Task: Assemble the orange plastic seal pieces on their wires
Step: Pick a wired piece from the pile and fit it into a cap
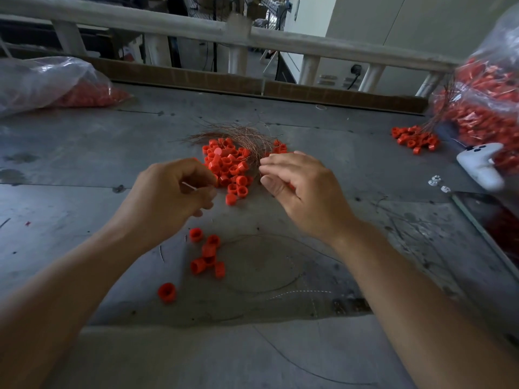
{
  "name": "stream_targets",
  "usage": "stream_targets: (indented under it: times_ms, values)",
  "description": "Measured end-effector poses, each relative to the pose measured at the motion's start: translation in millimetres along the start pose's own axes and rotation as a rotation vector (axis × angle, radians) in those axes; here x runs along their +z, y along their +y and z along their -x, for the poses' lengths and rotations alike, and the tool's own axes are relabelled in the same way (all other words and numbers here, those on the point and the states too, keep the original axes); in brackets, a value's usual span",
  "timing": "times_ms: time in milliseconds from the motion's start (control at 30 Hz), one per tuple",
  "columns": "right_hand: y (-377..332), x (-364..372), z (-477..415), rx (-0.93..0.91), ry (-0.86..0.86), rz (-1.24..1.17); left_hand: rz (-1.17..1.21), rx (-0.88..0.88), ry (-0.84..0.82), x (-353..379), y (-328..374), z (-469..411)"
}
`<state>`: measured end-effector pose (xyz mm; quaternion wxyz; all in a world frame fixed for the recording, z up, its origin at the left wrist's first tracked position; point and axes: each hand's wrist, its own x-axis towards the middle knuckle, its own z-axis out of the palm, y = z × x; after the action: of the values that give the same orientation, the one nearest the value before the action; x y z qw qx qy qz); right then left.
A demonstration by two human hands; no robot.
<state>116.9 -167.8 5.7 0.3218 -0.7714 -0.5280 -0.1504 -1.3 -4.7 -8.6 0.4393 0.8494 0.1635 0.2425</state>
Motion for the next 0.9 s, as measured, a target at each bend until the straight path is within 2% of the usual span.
stream_targets:
  times_ms: [100, 233, 333, 467, 633, 700, 900]
  values:
    - [-14, -3, 3, -0.131, 0.059, -0.045, 0.157, 0.05, -0.07, 1, 8, 4]
    - [-29, 5, 6, -0.299, 0.04, -0.092, 0.318, 0.12, -0.225, 4, 18, 11]
    - [-32, 9, 8, -0.343, 0.025, -0.126, 0.378, 0.115, -0.231, 5, 18, 11]
    - [-31, 9, 11, -0.317, 0.004, -0.168, 0.39, 0.099, -0.239, 4, 17, 13]
    - [-32, 2, 13, -0.153, -0.075, -0.294, 0.451, 0.16, -0.35, 1, 22, 15]
    - [-31, -1, 13, -0.127, -0.058, -0.293, 0.487, 0.161, -0.374, 0, 23, 16]
    - [-22, 1, 12, -0.108, 0.066, -0.219, 0.564, 0.103, -0.266, -1, 22, 13]
